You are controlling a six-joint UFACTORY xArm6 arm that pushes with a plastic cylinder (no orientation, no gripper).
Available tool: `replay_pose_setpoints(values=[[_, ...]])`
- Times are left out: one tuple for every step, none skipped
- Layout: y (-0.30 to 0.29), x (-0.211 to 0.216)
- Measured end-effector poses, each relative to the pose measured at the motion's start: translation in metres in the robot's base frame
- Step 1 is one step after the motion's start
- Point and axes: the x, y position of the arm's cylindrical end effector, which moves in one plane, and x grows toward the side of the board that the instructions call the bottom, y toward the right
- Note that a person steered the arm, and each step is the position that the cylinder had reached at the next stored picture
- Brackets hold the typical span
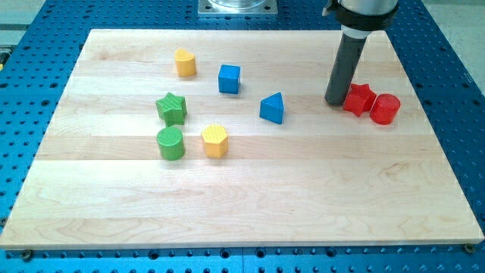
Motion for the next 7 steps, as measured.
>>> replay_pose_setpoints(values=[[0.009, -0.001], [0.008, -0.001], [0.007, -0.001], [-0.014, -0.001], [-0.058, -0.001], [-0.109, 0.007], [-0.132, 0.015]])
